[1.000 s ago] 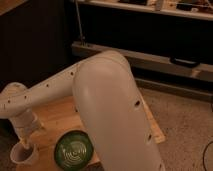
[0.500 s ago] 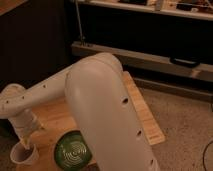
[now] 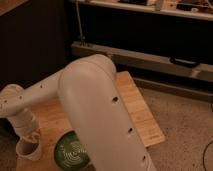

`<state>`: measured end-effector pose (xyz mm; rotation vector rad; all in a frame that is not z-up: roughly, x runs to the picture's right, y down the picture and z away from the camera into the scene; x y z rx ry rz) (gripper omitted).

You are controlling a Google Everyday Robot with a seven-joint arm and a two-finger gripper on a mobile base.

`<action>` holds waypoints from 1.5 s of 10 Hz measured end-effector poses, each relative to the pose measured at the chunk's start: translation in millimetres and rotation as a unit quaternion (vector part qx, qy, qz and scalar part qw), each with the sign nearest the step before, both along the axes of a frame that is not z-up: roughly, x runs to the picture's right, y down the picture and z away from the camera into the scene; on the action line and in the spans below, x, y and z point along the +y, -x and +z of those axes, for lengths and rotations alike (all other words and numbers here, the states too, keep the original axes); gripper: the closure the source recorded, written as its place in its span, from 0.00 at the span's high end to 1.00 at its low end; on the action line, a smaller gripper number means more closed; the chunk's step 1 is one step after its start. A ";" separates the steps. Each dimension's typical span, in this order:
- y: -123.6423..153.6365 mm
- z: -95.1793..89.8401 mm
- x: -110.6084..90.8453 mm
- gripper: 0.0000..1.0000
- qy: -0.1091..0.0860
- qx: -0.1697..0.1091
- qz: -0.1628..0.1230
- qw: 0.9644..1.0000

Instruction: Place the ceramic cup in the ceramic bowl

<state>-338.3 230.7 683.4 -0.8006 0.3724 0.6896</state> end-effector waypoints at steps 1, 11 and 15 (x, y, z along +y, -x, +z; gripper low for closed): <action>1.7 -0.6 1.8 0.03 0.010 -0.002 -0.003 1.000; -49.8 -116.3 -76.1 0.02 0.018 -0.107 0.104 0.989; -126.8 -93.1 -101.2 0.02 0.036 -0.050 0.156 0.986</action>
